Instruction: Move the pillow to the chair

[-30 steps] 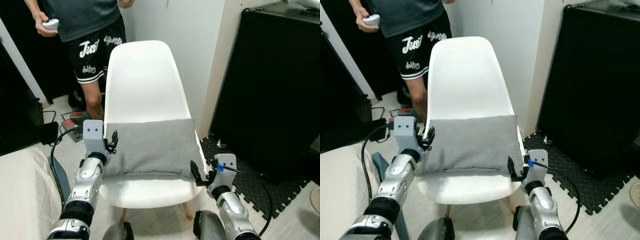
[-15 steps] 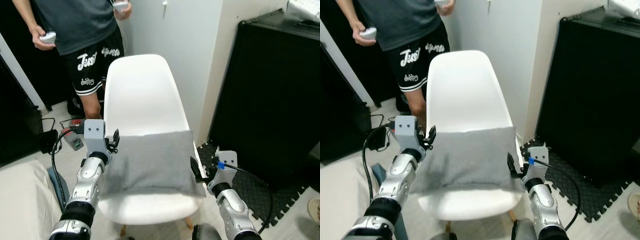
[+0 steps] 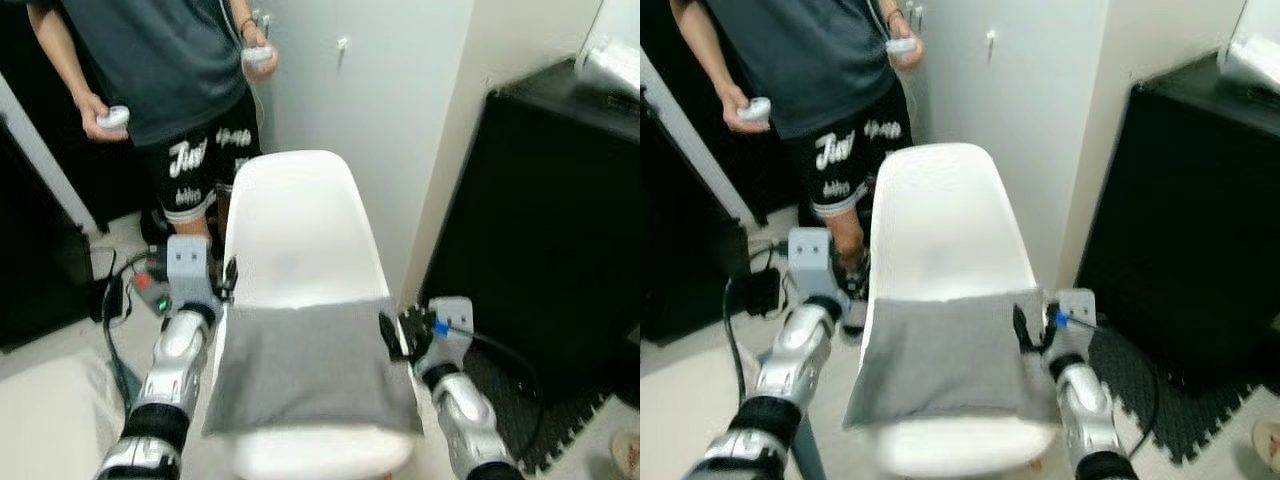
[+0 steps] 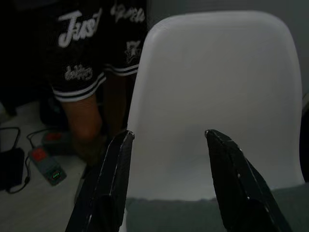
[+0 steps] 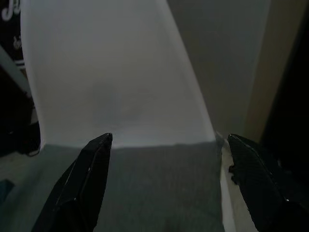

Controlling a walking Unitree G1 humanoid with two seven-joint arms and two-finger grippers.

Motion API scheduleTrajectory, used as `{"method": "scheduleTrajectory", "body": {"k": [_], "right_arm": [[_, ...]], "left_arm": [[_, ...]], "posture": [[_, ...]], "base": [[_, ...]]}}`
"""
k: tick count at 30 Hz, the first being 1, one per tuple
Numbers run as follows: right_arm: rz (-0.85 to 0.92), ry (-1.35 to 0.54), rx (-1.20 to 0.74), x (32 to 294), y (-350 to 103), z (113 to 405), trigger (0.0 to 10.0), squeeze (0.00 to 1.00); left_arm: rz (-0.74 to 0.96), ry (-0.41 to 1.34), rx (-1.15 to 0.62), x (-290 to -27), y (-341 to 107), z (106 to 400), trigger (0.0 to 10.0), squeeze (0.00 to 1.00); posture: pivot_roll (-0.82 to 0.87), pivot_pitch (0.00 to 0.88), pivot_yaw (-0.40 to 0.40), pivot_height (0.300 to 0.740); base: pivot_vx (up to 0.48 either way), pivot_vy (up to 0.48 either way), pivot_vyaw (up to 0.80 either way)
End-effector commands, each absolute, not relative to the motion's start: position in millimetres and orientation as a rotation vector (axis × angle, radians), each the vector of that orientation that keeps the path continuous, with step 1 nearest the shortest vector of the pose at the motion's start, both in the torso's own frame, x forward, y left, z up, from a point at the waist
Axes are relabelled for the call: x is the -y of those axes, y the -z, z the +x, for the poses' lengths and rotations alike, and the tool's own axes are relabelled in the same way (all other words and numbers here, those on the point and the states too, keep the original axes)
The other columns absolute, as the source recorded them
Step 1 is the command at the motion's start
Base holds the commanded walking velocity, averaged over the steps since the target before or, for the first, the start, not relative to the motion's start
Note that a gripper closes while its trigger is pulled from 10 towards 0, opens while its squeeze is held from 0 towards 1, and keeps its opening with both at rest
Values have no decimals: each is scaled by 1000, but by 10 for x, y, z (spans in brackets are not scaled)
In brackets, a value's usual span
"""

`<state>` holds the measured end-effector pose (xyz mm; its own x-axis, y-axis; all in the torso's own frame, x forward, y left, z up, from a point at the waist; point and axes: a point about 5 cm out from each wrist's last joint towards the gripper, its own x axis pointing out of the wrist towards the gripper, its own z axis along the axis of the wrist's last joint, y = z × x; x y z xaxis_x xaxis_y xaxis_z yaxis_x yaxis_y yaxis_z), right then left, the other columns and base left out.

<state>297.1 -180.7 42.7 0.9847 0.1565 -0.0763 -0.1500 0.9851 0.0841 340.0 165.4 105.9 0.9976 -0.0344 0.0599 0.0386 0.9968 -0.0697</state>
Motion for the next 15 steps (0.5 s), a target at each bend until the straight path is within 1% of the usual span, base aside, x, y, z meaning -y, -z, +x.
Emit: {"method": "scheduleTrajectory", "body": {"k": [1, 8, 15], "right_arm": [[87, -162, -107, 1785, -387, 2949, 10000, 0], [86, -170, -113, 1774, -378, 2945, 10000, 0], [48, -171, -210, 1733, -257, 2924, 10000, 0]], "left_arm": [[-65, 28, 31, -1676, -1007, 3379, 10000, 0], [-63, 23, 25, -1684, -996, 3374, 10000, 0], [-65, 26, 3, -1682, -970, 3373, 10000, 0]], "posture": [[-50, 49, 46, 740], [-49, 47, 41, 740], [-47, 45, 40, 740]], "base": [[0, 0, 0], [0, 0, 0], [0, 0, 0]]}}
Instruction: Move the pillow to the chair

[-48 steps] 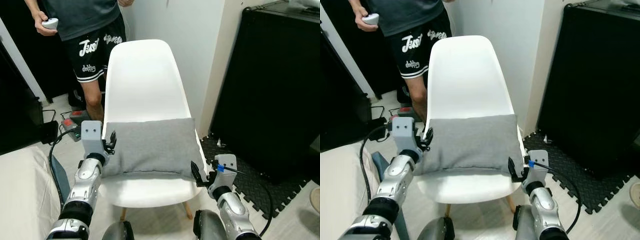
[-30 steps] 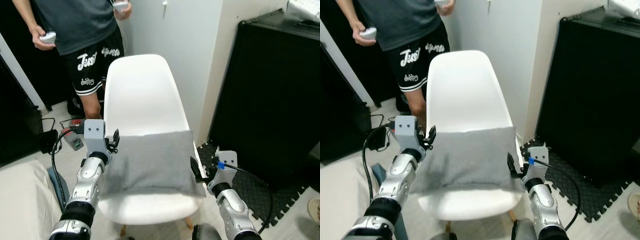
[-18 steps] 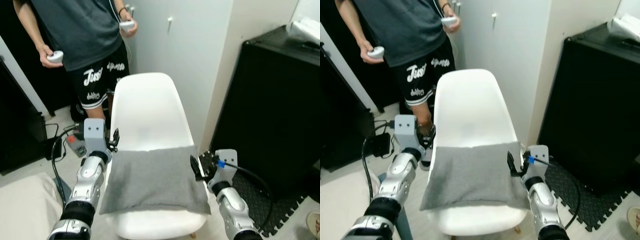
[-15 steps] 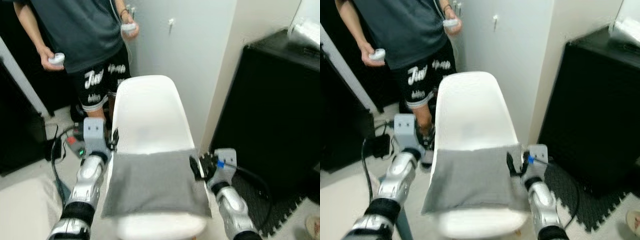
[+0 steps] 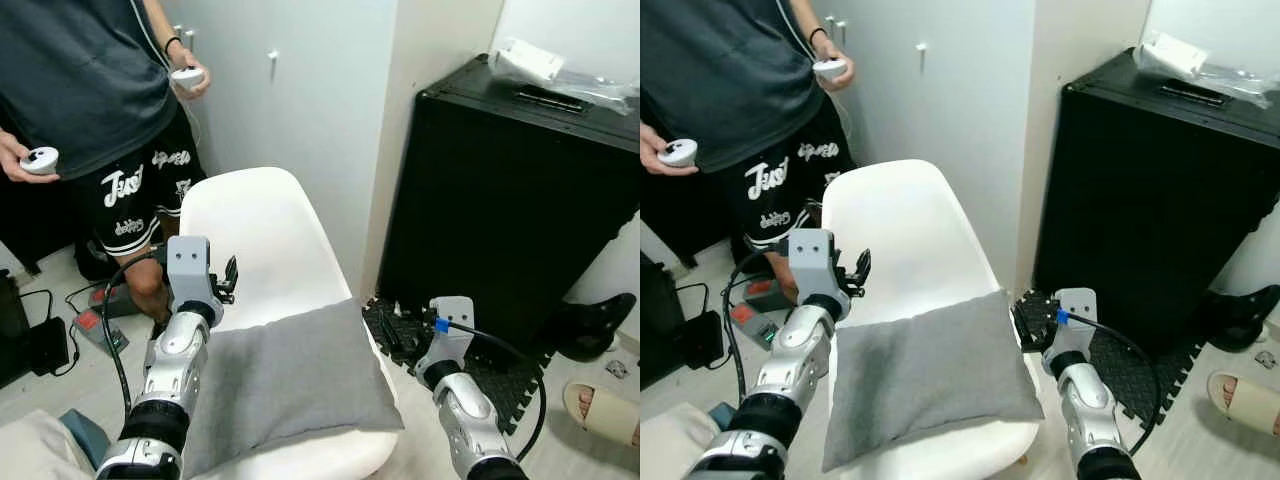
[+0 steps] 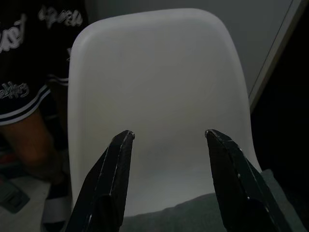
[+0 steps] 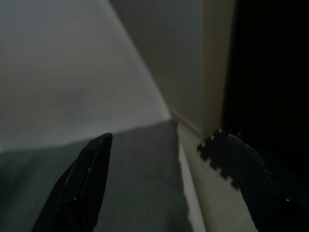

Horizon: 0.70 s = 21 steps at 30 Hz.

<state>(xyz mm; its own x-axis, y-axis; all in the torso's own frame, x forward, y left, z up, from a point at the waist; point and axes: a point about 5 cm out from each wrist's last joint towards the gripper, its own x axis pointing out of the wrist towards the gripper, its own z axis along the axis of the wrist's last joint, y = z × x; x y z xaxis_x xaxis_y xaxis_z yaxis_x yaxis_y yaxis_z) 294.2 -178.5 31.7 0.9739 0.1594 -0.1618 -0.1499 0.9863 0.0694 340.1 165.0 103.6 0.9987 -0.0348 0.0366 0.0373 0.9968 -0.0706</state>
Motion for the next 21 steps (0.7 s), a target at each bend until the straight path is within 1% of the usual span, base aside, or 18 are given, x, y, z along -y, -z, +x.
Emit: {"method": "scheduleTrajectory", "body": {"k": [1, 10, 14, 21], "right_arm": [[44, -172, -218, 1728, -244, 2919, 10000, 0], [64, -147, -223, 1756, -230, 2910, 10000, 0], [45, -117, -261, 1802, -186, 2898, 10000, 0], [49, -120, -260, 1800, -180, 2886, 10000, 0]], "left_arm": [[-64, 26, 0, -1679, -967, 3374, 10000, 0], [-60, 35, -17, -1661, -941, 3370, 10000, 0], [-36, 30, -50, -1653, -889, 3366, 10000, 0], [-23, 26, -69, -1644, -843, 3345, 10000, 0]], "posture": [[-47, 45, 40, 740], [-47, 40, 44, 740], [-49, 38, 43, 740], [-51, 45, 40, 740]], "base": [[0, 0, 0], [0, 0, 0], [0, 0, 0], [0, 0, 0]]}}
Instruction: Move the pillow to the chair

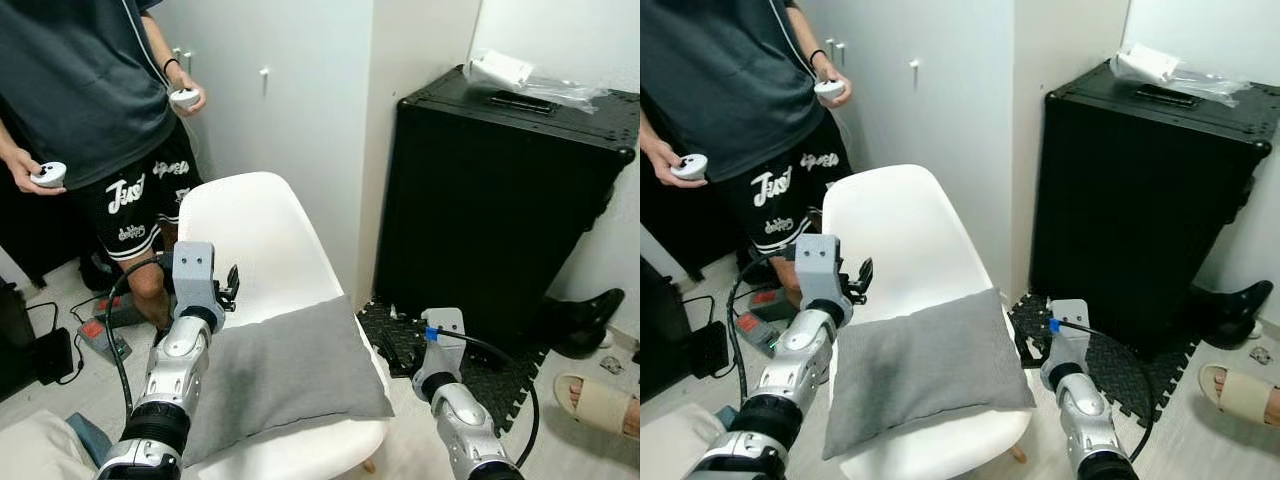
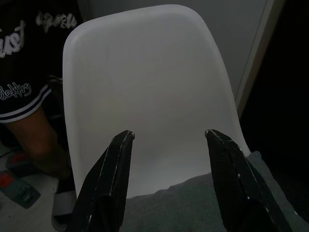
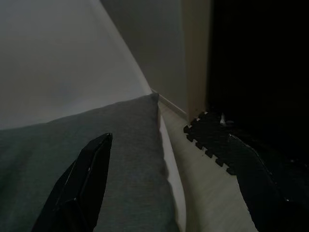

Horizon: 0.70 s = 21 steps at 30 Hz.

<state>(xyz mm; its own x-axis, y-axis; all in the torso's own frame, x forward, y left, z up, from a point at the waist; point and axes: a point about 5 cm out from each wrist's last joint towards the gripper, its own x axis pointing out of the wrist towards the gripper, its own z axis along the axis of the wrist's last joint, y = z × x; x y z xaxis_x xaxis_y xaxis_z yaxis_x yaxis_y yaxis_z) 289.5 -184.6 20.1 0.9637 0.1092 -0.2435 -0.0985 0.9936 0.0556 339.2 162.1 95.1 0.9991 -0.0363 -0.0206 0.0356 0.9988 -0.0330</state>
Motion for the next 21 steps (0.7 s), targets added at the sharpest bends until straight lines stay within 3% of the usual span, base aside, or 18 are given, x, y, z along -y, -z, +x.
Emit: {"method": "scheduleTrajectory", "body": {"k": [1, 21], "right_arm": [[48, -121, -261, 1798, -177, 2884, 10000, 0], [28, -99, -307, 1832, -102, 2840, 10000, 0]], "left_arm": [[-22, 25, -73, -1643, -835, 3340, 10000, 0], [-6, 36, -103, -1600, -746, 3278, 10000, 0]], "posture": [[-50, 46, 39, 740], [-48, 64, 40, 740]], "base": [[0, 0, 0], [0, 0, 0]]}}
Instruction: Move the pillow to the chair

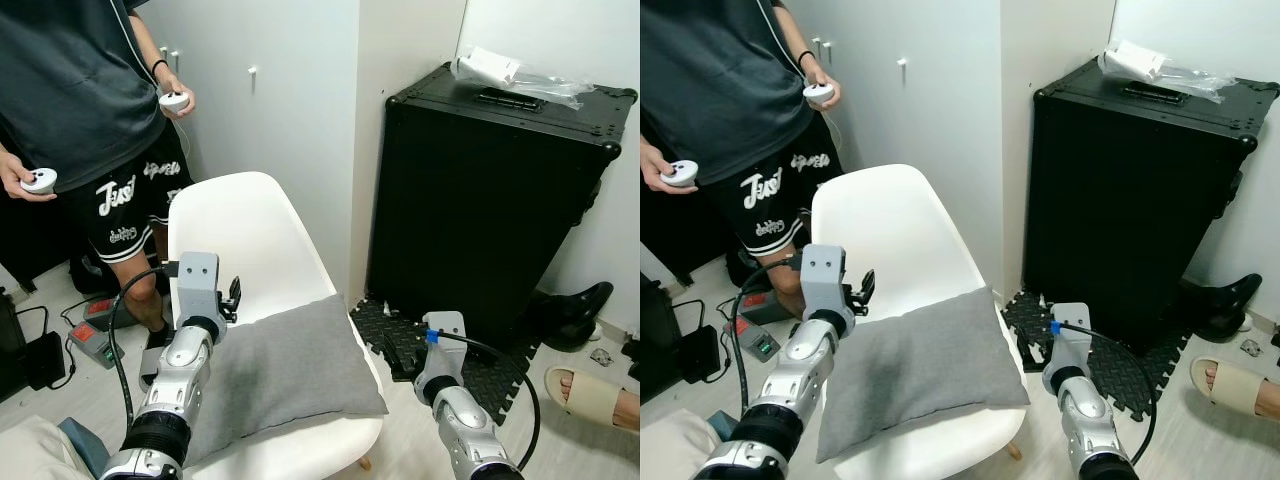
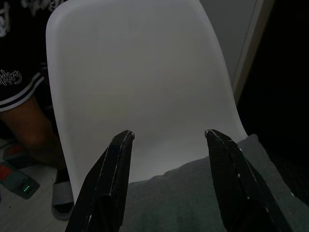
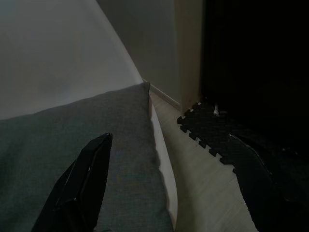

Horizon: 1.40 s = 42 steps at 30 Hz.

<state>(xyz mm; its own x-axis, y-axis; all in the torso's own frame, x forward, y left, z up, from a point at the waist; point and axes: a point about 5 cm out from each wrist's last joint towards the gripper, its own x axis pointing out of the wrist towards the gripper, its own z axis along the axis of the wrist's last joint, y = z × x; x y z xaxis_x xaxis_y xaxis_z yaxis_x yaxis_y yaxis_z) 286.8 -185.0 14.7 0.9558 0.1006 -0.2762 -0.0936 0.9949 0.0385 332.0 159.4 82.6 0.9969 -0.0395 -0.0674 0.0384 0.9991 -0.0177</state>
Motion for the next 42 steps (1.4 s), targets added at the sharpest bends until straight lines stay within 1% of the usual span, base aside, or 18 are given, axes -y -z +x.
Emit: {"method": "scheduleTrajectory", "body": {"k": [1, 15, 17, 42], "right_arm": [[28, -99, -307, 1832, -101, 2839, 10000, 0], [28, -101, -311, 1823, -93, 2838, 10000, 0], [28, -102, -311, 1822, -93, 2839, 10000, 0], [55, -76, -314, 1796, -75, 2842, 10000, 0]], "left_arm": [[-6, 37, -104, -1597, -745, 3279, 10000, 0], [-5, 44, -108, -1582, -734, 3269, 10000, 0], [-5, 44, -108, -1582, -735, 3270, 10000, 0], [18, 58, -107, -1632, -778, 3302, 10000, 0]], "posture": [[-48, 64, 40, 740], [-47, 67, 38, 740], [-47, 67, 39, 740], [-26, 64, 68, 740]], "base": [[0, 0, 0], [0, 0, 0], [0, 0, -456], [0, 0, -800]]}}
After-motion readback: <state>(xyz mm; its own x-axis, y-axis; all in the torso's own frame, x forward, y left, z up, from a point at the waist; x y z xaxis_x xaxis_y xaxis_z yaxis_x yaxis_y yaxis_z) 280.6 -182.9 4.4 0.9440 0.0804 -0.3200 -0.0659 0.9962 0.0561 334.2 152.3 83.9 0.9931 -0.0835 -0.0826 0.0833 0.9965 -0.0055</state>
